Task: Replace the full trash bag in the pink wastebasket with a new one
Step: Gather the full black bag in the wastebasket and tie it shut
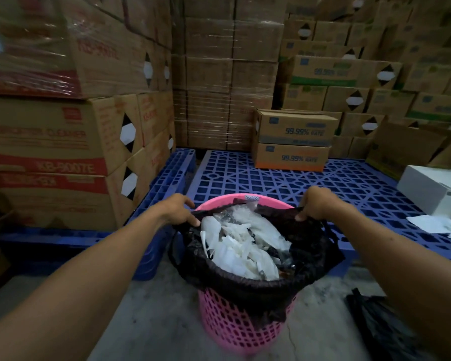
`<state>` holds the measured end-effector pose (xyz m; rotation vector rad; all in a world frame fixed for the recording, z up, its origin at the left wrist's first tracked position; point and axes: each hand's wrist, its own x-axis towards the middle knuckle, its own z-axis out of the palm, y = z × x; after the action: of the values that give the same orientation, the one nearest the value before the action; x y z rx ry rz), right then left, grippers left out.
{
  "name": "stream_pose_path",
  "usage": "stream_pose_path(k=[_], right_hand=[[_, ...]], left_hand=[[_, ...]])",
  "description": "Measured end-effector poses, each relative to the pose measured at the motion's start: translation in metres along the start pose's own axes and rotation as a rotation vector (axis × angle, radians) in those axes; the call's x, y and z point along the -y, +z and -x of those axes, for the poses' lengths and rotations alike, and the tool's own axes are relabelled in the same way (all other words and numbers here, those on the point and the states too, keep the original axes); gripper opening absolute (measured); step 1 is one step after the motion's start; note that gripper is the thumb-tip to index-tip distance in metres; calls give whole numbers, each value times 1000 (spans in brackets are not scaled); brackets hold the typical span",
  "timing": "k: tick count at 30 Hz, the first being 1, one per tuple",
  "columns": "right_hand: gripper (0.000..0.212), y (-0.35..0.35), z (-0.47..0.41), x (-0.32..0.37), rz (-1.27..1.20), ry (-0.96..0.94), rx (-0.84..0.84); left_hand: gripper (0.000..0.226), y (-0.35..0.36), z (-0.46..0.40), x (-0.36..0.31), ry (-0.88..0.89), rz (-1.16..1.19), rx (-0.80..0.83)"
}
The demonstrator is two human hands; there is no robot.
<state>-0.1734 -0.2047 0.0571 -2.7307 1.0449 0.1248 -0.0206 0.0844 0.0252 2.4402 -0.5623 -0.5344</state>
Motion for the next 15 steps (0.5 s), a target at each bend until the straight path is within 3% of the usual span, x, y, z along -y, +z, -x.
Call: stream_pose_path(k=[4, 5, 8, 9, 12, 15], right_hand=[[60, -15, 21, 20, 205, 35, 137], [56, -21, 28, 25, 285, 49, 178], [16, -39, 51, 35, 545, 81, 213], [21, -43, 54, 38, 613, 85, 225], [27, -59, 60, 45, 662, 64, 291], [33, -72, 55, 48, 465, 70, 426]], left_hand=[[41, -10, 8, -5, -60, -130, 40], [33, -14, 11, -6, -80, -196, 36], [5, -23, 29, -8, -160, -436, 3], [7, -25, 34, -6, -191, -447, 10], [20, -35, 42, 5, -284, -163, 49], [20, -49, 40, 5, -302, 212, -48]])
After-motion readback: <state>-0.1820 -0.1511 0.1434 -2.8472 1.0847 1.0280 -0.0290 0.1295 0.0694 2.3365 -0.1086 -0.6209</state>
